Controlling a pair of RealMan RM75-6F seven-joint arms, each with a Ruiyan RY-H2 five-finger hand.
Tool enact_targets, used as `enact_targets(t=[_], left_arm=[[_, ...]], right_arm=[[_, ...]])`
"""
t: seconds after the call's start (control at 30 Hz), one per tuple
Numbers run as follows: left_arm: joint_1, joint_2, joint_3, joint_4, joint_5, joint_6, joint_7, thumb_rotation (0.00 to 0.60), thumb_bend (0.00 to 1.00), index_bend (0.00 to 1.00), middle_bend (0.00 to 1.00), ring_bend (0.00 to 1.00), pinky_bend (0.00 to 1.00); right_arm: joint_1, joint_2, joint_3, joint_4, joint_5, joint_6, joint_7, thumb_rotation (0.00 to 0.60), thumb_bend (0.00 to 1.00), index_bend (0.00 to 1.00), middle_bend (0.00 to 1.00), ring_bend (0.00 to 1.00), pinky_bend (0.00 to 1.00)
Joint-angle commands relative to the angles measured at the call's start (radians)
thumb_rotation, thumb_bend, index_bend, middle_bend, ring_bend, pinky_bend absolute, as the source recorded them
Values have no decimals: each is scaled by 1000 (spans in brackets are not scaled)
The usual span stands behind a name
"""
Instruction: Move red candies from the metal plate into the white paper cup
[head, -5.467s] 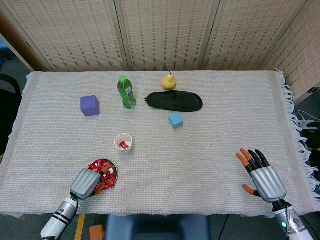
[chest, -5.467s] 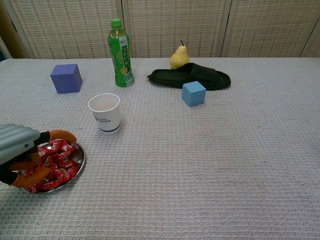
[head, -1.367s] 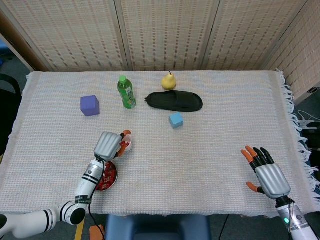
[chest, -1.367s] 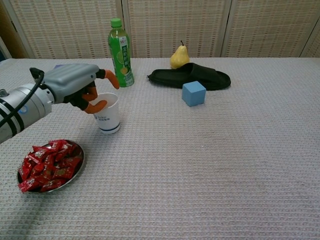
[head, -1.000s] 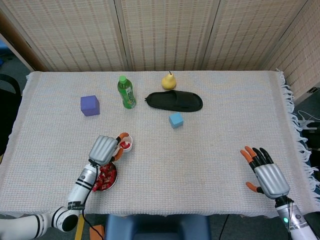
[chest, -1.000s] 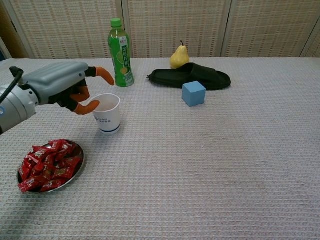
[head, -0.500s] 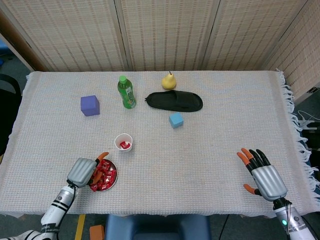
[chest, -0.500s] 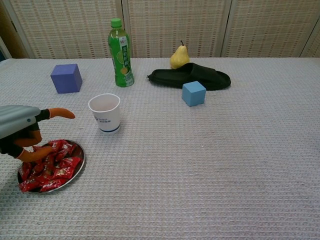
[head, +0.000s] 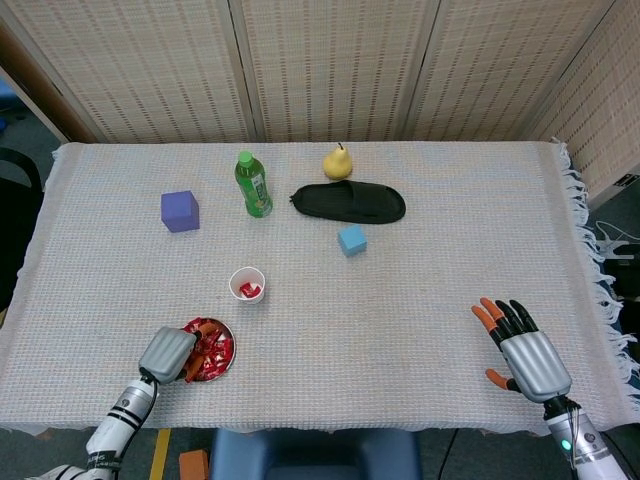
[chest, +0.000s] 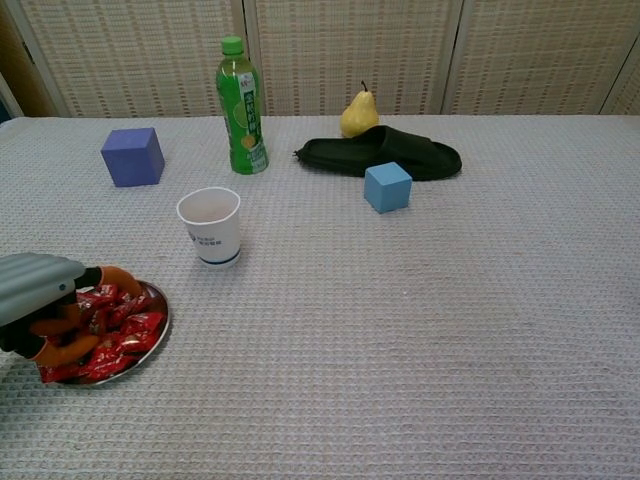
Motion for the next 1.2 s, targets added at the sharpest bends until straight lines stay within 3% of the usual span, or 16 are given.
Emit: enact_targets(t=[0.03,0.67,1.03,1.2], left_arm=[[-4,-8,-6,5,-3,-9,12,600,424,237,1000,1000,1000],[2,-19,-22,38,-19,-28,10,600,458,420,1000,1000,1000],[8,-29,-21,62,7,-29,-26,600,707,573,1000,1000,1000],[15,-32,-19,67,20,-18,-27,600,772,642,1000,1000,1000]], right_arm=[[1,-1,1,1,2,-2,-1,600,96,0,0,0,0],[0,0,3,0,7,1,-3,600,96,0,0,0,0],[-2,2,2,-2,6,4,-4,600,96,0,0,0,0],[-2,2,2,-2,7,4,-4,600,96,0,0,0,0]])
